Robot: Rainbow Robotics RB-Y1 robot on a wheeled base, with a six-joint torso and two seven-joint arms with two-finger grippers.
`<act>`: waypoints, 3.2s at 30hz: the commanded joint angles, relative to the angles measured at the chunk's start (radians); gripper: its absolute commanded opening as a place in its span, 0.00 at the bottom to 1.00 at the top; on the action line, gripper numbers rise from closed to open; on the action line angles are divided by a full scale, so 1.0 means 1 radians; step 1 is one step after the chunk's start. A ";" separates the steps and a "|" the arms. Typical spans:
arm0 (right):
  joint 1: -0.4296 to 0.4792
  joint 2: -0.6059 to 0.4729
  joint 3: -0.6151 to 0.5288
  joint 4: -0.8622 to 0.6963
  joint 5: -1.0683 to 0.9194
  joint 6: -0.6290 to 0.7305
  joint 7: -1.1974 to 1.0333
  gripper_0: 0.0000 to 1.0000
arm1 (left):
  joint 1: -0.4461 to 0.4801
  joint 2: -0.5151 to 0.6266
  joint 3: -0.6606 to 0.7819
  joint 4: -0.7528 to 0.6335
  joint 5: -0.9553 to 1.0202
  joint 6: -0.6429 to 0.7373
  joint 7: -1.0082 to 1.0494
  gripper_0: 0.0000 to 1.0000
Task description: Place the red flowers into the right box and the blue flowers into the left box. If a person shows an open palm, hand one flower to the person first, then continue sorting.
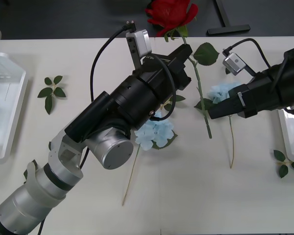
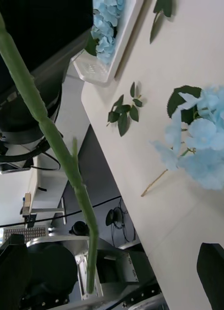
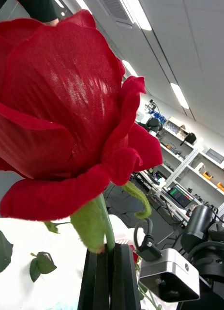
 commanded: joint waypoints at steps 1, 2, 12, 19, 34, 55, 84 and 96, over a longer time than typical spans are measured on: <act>-0.021 0.033 0.037 -0.071 -0.013 -0.069 -0.023 1.00 | -0.043 -0.012 -0.013 -0.017 0.001 -0.016 -0.016 0.00; -0.021 0.033 0.059 -0.082 -0.013 -0.098 -0.025 0.97 | -0.043 -0.012 -0.013 -0.017 0.001 -0.016 -0.016 0.00; -0.021 0.028 0.108 -0.094 0.051 -0.146 -0.041 0.00 | -0.043 -0.012 -0.013 -0.017 0.001 -0.016 -0.016 0.00; -0.021 0.025 0.108 -0.094 0.051 -0.138 -0.057 0.00 | -0.043 -0.012 -0.013 -0.017 0.001 -0.016 -0.016 0.00; -0.021 0.024 0.108 -0.099 0.044 -0.140 -0.072 0.00 | -0.043 -0.012 -0.013 -0.017 0.001 -0.016 -0.016 0.50; -0.019 0.013 0.108 -0.101 0.030 -0.146 -0.077 0.00 | -0.043 -0.012 -0.013 -0.017 0.001 -0.016 -0.016 1.00; -0.260 0.166 -0.110 0.370 0.047 -0.568 0.322 0.00 | -0.033 0.000 -0.012 -0.003 0.009 -0.023 -0.010 1.00; -0.424 0.309 -0.110 0.476 0.099 -0.679 0.627 0.00 | 0.031 0.189 0.199 -0.336 0.147 0.478 0.137 1.00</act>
